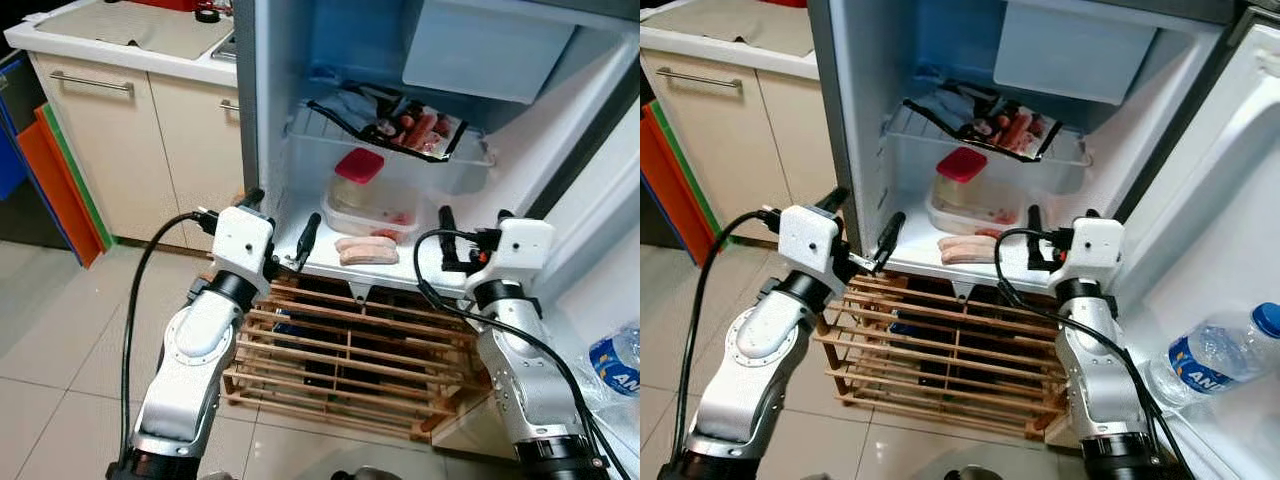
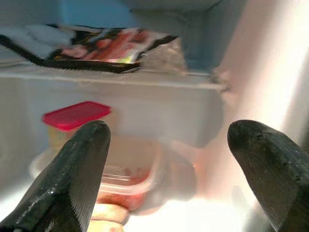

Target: Restocking fridge

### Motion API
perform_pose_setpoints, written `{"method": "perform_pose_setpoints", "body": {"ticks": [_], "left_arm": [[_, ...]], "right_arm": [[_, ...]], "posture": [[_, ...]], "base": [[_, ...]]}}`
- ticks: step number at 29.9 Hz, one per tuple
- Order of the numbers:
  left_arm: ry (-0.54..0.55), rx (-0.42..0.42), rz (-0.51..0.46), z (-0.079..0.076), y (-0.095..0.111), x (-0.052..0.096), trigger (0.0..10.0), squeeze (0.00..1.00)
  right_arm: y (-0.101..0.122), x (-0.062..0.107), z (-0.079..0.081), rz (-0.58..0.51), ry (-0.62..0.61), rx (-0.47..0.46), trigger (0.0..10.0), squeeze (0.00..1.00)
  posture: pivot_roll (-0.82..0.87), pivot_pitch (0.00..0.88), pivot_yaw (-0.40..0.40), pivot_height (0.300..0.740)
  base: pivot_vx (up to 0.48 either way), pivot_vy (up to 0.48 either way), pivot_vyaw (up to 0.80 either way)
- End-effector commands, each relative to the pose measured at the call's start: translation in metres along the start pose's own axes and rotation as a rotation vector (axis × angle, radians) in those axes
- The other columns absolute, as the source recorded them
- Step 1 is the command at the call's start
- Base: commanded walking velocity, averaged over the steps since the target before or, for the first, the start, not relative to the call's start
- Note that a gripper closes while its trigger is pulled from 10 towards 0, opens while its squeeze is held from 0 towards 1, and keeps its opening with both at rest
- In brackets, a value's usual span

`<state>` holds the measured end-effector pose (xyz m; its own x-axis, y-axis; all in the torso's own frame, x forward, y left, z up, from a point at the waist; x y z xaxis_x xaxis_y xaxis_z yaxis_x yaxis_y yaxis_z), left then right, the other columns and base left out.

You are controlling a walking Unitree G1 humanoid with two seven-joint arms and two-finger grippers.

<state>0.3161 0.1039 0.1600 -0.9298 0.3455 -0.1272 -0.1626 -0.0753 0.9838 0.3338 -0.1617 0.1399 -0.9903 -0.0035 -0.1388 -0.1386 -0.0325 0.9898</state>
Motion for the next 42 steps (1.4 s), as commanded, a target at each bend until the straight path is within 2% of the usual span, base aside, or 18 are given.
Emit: {"method": "perform_pose_setpoints", "body": {"ticks": [1,11,17,20,23,30,35,42], "left_arm": [[0.005,0.024,0.019,0.001,-0.001,-0.004,10.0,0.0],[-0.03,0.018,0.043,-0.007,-0.004,-0.006,10.0,0.0],[-0.022,0.003,0.041,-0.006,-0.004,-0.009,10.0,0.0],[-0.028,-0.013,0.044,-0.007,-0.004,-0.01,10.0,0.0],[-0.029,-0.034,0.056,-0.008,-0.007,-0.01,10.0,0.0],[-0.058,-0.029,0.051,-0.011,-0.008,-0.011,10.0,0.0],[-0.058,-0.023,0.057,-0.011,-0.01,-0.012,10.0,0.0],[-0.06,-0.056,0.062,-0.01,-0.011,-0.013,10.0,0.0]], "right_arm": [[0.006,-0.003,0.005,0.0,0.031,-0.014,10.0,0.0],[0.0,-0.002,0.0,0.05,0.034,0.021,10.0,0.0],[-0.004,0.0,0.004,0.066,0.06,0.056,10.0,0.0],[-0.012,-0.002,0.006,0.095,0.095,0.152,10.0,0.0],[-0.014,-0.006,0.005,0.099,0.096,0.18,10.0,0.0],[-0.009,-0.005,0.022,0.069,0.155,0.163,10.0,0.0],[-0.01,-0.007,0.028,0.063,0.169,0.169,10.0,0.0],[-0.009,-0.011,0.025,0.063,0.165,0.17,10.0,0.0]], "posture": [[0.02,0.0,-0.074,0.74],[0.0,0.0,-0.066,0.74],[0.0,0.0,-0.06,0.74],[0.0,0.0,-0.055,0.74],[0.0,0.0,-0.055,0.74],[0.01,0.0,-0.059,0.74],[0.01,0.0,-0.061,0.74],[0.01,0.0,-0.063,0.74]], "base": [[0.0,0.0,0.0],[-0.287,0.327,0.0],[0.0,0.0,0.0],[0.0,0.0,0.0],[0.0,0.0,0.0],[0.0,0.0,0.0],[0.448,0.0,0.0],[0.45,0.0,0.0]]}}
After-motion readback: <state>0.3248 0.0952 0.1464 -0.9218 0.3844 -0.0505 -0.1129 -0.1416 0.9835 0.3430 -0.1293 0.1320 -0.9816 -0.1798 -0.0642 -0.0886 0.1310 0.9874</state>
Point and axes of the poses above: a point about 5 cm out from each wrist's last joint towards the gripper, its own x axis pointing back from the gripper into the wrist, its own y axis along the axis of the wrist's last joint, z = x × y, the point moved 4 cm from there along -x, pointing out of the wrist towards the gripper
